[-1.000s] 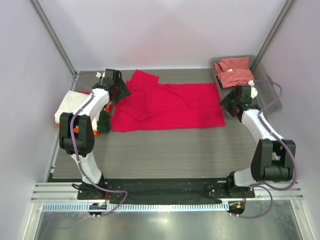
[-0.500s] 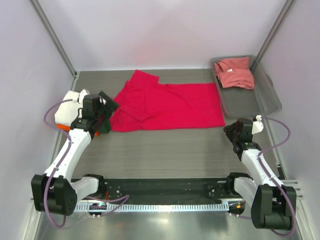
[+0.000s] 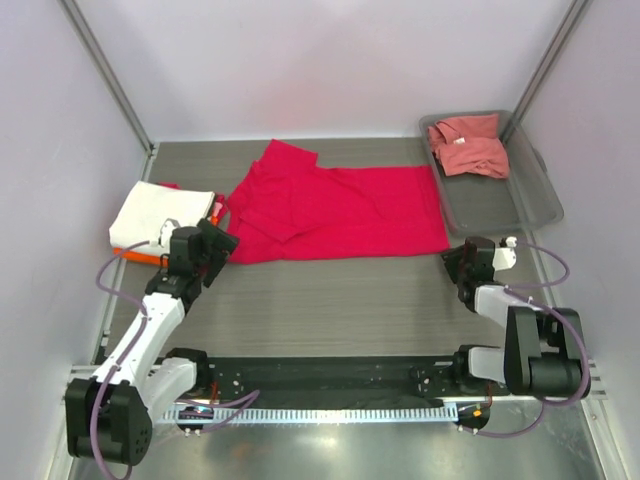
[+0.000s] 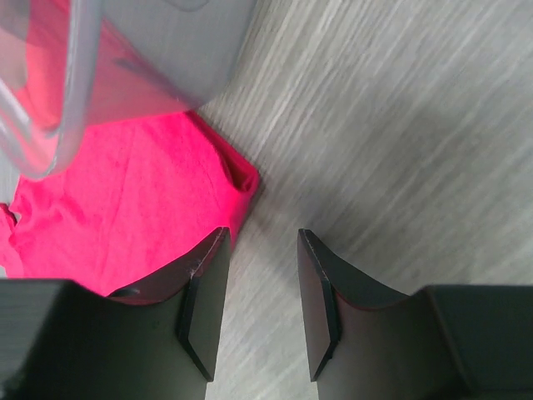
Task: Fold and stack the t-shirts
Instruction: Fold the tshirt
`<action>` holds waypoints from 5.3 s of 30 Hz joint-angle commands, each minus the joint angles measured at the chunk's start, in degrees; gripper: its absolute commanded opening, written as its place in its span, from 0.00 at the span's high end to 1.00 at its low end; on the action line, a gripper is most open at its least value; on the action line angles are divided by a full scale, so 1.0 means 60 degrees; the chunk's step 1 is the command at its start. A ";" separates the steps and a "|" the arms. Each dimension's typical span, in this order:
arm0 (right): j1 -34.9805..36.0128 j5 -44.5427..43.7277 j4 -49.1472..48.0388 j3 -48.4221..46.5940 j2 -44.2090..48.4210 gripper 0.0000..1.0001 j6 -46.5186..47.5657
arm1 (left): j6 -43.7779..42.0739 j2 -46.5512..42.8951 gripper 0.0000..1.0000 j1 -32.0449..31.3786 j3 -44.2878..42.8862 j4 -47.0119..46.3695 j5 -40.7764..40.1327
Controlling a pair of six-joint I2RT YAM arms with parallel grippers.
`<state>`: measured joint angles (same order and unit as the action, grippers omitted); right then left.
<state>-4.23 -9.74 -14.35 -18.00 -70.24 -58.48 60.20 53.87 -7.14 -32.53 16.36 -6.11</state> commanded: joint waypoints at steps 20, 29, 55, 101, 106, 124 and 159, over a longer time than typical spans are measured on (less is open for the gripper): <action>0.0251 -0.1306 -0.0598 -0.0004 -0.0103 0.99 -0.0420 | 0.0966 0.0631 0.19 -0.0114 0.1833 -0.3107 0.0330; 0.0251 -0.1102 -0.0567 0.0114 0.0296 0.99 -0.0303 | 0.1670 0.1978 0.46 -0.0495 0.2303 -0.5186 -0.0607; 0.0295 -0.0793 0.0789 -0.0646 0.0544 0.99 0.0211 | 0.1275 0.3152 1.00 -0.0774 0.0578 -0.3275 -0.2629; 0.0324 -0.0984 1.0109 -0.1937 0.5464 0.99 -0.1004 | 0.0585 -0.3790 1.00 -0.0539 0.0235 0.5271 -0.2000; 0.0324 -0.1087 1.0535 -0.1600 0.6037 0.94 -0.1050 | 0.1301 -0.4656 0.99 -0.0568 0.1187 0.5315 -0.1633; 0.0339 -0.0319 0.9530 -0.3355 0.6479 0.46 0.1815 | -0.0744 -0.4849 0.13 -0.0554 -0.0772 0.4513 -0.0977; 0.2360 0.2501 0.4941 -0.6010 -0.0775 0.62 0.5513 | -0.4409 1.3446 0.21 -0.0700 -1.4203 0.3058 0.1665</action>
<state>9.65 3.01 19.29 -54.22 -77.08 -26.17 35.51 132.27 -10.90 -112.05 29.26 5.63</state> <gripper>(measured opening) 0.379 0.798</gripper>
